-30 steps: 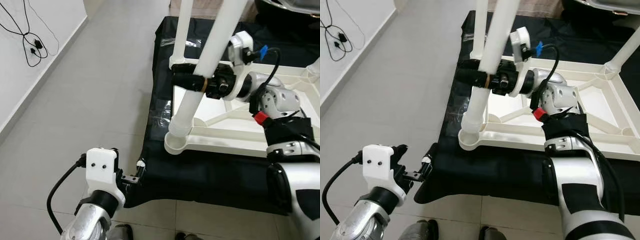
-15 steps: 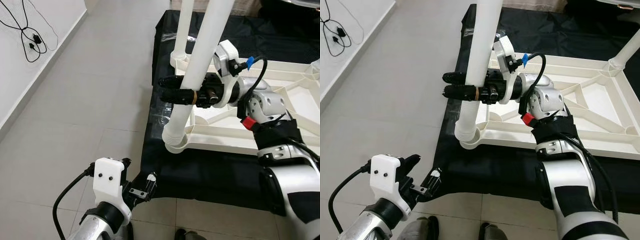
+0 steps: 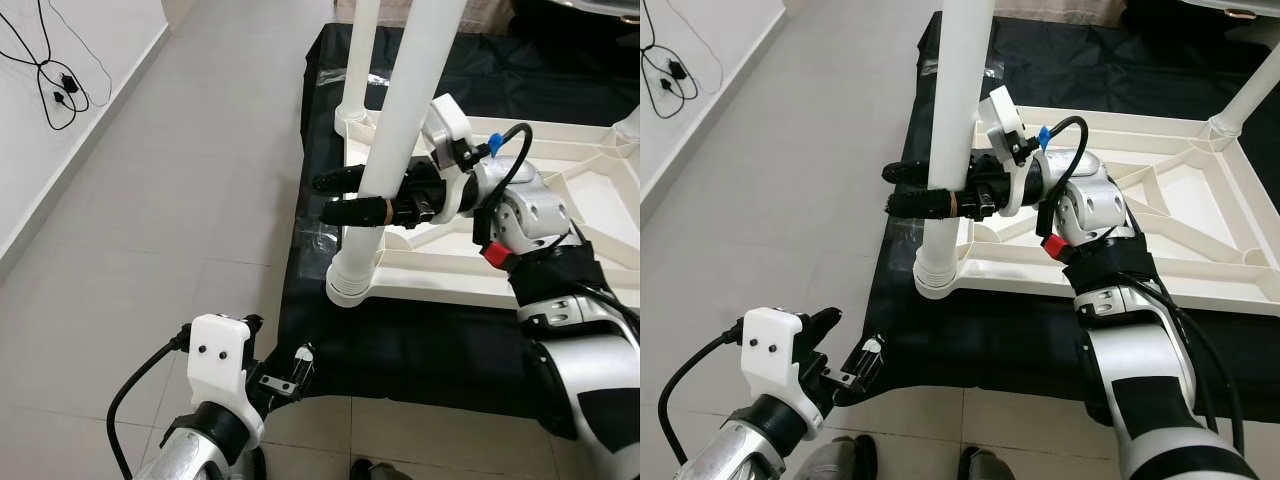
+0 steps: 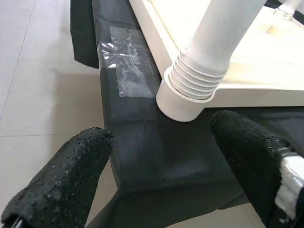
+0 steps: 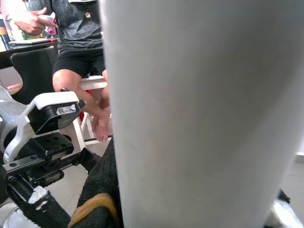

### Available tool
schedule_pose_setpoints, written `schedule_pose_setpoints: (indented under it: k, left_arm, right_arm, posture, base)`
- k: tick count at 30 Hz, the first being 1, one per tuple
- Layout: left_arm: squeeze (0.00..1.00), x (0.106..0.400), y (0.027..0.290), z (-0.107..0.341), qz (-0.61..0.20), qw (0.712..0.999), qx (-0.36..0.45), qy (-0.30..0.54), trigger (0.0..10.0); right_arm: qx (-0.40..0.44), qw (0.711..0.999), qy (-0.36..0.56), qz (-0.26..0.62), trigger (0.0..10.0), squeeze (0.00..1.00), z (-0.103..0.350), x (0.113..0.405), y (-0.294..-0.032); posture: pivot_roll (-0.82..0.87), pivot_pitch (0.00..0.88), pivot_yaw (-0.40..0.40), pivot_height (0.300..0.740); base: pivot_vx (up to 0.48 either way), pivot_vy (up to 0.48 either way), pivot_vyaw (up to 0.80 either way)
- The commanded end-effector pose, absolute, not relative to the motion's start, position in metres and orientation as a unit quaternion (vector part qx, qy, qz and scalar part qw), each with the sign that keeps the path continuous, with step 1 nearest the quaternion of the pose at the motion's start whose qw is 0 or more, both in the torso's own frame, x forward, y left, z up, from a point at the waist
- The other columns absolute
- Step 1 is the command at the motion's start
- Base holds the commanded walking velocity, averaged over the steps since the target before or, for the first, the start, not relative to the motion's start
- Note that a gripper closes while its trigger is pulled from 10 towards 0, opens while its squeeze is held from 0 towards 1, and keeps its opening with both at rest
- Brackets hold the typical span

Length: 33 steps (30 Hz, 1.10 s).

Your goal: Building children table

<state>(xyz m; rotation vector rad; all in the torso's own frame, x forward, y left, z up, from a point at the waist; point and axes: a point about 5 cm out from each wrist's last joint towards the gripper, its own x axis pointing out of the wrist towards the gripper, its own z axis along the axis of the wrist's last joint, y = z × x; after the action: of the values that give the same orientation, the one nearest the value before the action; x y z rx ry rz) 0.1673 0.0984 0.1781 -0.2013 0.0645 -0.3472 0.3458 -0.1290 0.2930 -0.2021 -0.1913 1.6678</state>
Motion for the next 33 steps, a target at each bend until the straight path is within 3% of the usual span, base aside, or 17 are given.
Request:
schedule_pose_setpoints:
  k: [1,10,14,16,17,20,33]
  left_arm:
    - [0.0,0.164,0.098,0.178,-0.175,0.98,-0.092,0.034,10.0]
    - [0.0,0.166,0.099,0.178,-0.172,0.981,-0.086,0.031,10.0]
    - [0.0,0.169,0.1,0.178,-0.167,0.982,-0.083,0.029,10.0]
    - [0.0,0.169,0.1,0.178,-0.166,0.982,-0.083,0.028,10.0]
    - [0.0,0.17,0.1,0.178,-0.166,0.982,-0.082,0.027,10.0]
    - [0.0,0.17,0.1,0.178,-0.166,0.982,-0.082,0.027,10.0]
    - [0.0,0.179,0.107,0.179,-0.154,0.986,-0.069,0.015,10.0]
  right_arm:
    - [-0.099,0.668,-0.043,0.736,10.0,0.0,0.274,0.347,-0.129]
    - [-0.093,0.673,-0.043,0.733,10.0,0.0,0.266,0.342,-0.126]
    - [-0.079,0.719,-0.029,0.69,10.0,0.0,0.254,0.344,-0.125]
    - [-0.079,0.727,-0.028,0.681,10.0,0.0,0.252,0.345,-0.125]
    - [-0.081,0.747,-0.024,0.659,10.0,0.0,0.249,0.346,-0.126]
    - [-0.083,0.752,-0.023,0.653,10.0,0.0,0.248,0.346,-0.127]
    - [-0.065,0.829,-0.013,0.555,10.0,0.0,0.239,0.334,-0.125]
  posture:
    - [0.16,0.24,-0.064,0.74]
    - [0.16,0.239,-0.065,0.74]
    - [0.15,0.248,-0.065,0.74]
    - [0.15,0.248,-0.065,0.74]
    - [0.15,0.248,-0.065,0.74]
    - [0.15,0.248,-0.065,0.74]
    - [0.13,0.254,-0.06,0.74]
  base:
    - [0.0,0.0,0.0]
    - [0.0,0.0,0.0]
    - [0.0,0.0,0.0]
    - [0.0,0.0,0.0]
    - [0.0,0.0,0.0]
    - [0.0,0.0,0.0]
    - [0.0,0.0,0.0]
